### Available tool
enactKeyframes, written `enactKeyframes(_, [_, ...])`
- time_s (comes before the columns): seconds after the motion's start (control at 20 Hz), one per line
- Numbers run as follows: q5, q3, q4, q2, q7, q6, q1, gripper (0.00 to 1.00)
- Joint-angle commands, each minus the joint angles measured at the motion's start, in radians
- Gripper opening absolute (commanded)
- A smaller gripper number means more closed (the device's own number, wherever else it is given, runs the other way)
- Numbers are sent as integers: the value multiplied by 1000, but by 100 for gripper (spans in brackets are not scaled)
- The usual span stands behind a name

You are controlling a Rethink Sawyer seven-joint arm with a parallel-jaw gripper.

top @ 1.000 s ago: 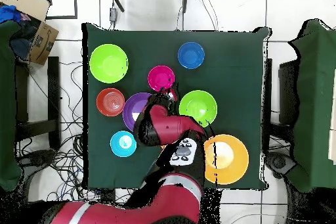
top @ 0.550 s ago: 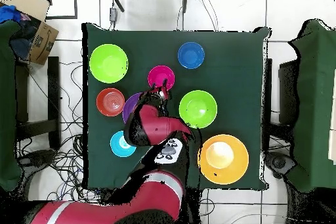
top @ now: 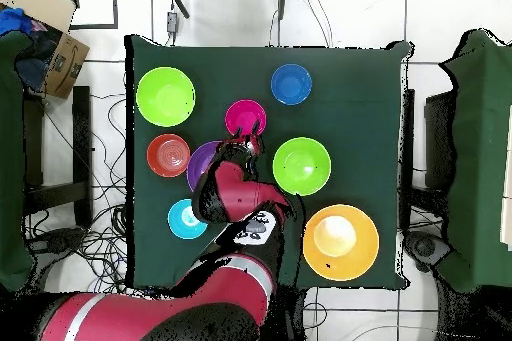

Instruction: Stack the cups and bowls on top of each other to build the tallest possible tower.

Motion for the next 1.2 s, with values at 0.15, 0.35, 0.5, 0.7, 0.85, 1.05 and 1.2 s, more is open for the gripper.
enactKeyframes(0.15, [33, 73, 46, 56, 251, -49, 12, 100])
enactKeyframes(0.35, [10, 87, 53, 49, 275, -30, 14, 100])
enactKeyframes(0.5, [-5, 95, 62, 41, 291, -1, 21, 100])
enactKeyframes(0.7, [14, 76, 80, 59, 320, 3, 60, 100])
enactKeyframes(0.85, [14, 70, 78, 78, 335, -10, 76, 100])
enactKeyframes(1.05, [-30, 97, 74, 76, 359, -2, 67, 100])
enactKeyframes(1.2, [-43, 105, 62, 76, 372, 3, 71, 100])
